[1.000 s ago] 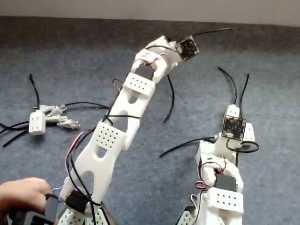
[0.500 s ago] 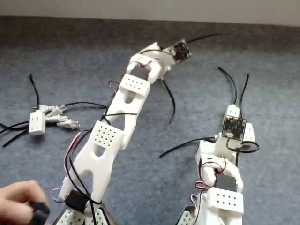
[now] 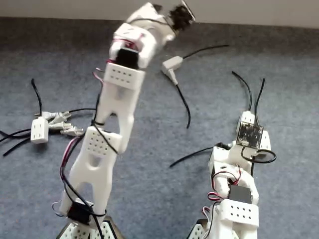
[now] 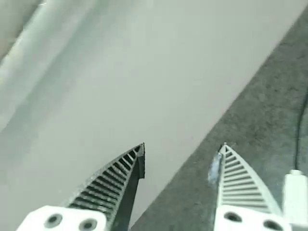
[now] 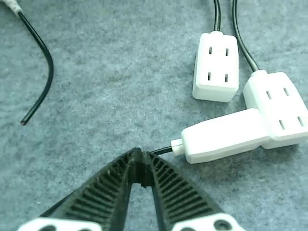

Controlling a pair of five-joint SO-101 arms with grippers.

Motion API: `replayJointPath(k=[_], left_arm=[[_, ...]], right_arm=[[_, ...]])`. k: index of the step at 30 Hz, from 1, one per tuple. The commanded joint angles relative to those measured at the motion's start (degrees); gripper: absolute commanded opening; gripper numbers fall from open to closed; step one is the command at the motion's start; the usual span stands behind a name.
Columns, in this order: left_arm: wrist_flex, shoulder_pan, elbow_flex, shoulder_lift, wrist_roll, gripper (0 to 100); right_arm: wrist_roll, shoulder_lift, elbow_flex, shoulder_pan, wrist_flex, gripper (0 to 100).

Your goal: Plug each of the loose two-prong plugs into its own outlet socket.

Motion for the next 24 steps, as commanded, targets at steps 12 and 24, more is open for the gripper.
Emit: replayJointPath(k=[12, 24], left_arm=[[26.29, -27.21, -2.59, -19.12, 0.00, 23], [46.33, -47.60, -2.33, -19.12, 0.35, 23]], right_arm=[[-0.35, 0.66, 1.01, 0.57, -1.36, 0.9], [-0.35, 0.66, 1.01, 0.40, -1.36, 0.9]])
